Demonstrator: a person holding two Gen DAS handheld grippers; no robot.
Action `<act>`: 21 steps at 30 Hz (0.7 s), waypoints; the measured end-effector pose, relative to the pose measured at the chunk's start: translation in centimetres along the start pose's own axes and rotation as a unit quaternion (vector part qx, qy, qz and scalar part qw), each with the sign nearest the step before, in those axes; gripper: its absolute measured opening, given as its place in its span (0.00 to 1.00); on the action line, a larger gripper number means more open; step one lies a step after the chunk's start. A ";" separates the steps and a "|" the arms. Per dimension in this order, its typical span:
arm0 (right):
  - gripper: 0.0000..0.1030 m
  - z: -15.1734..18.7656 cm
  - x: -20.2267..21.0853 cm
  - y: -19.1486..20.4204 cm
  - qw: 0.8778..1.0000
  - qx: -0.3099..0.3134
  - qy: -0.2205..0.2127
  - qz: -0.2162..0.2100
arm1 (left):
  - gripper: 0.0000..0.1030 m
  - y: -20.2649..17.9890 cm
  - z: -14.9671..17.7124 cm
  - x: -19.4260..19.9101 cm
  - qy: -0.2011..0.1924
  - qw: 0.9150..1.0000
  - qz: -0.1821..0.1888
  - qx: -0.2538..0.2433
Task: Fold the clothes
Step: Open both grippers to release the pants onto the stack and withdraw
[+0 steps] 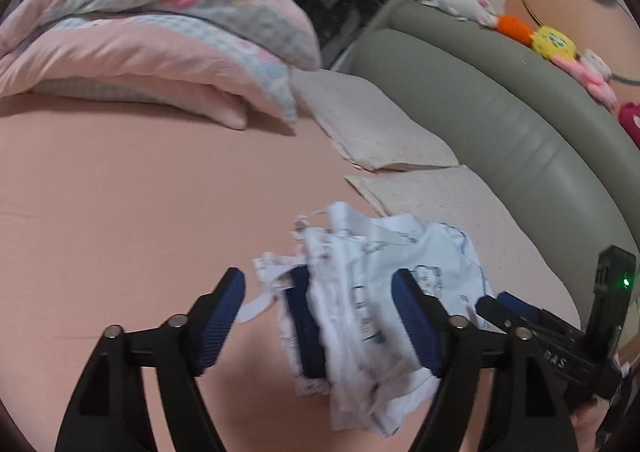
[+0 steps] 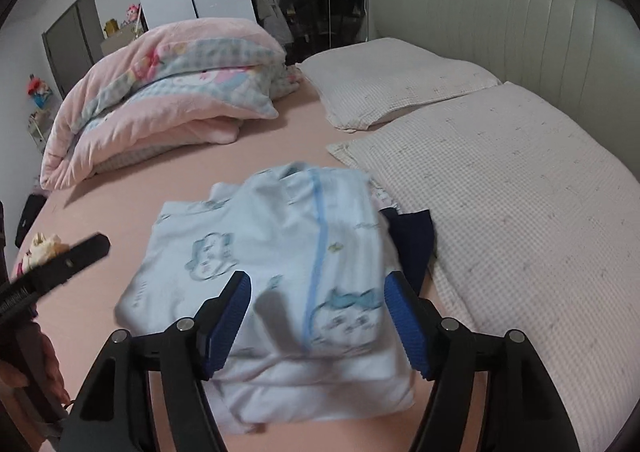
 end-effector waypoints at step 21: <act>0.92 14.4 11.8 21.0 0.996 0.065 0.011 -0.060 | 0.81 11.5 7.3 24.1 0.010 0.987 -0.156 0.036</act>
Point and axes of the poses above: each gripper's, at about its wrist camera, not at the fingertips, and x roughly against the way its jaws point, y to its left, z to its underside, the point moved 7 cm from there along -x, roughly the way its jaws point, and after that the axes turned 14 degrees about -x, right-handed, at the moved point
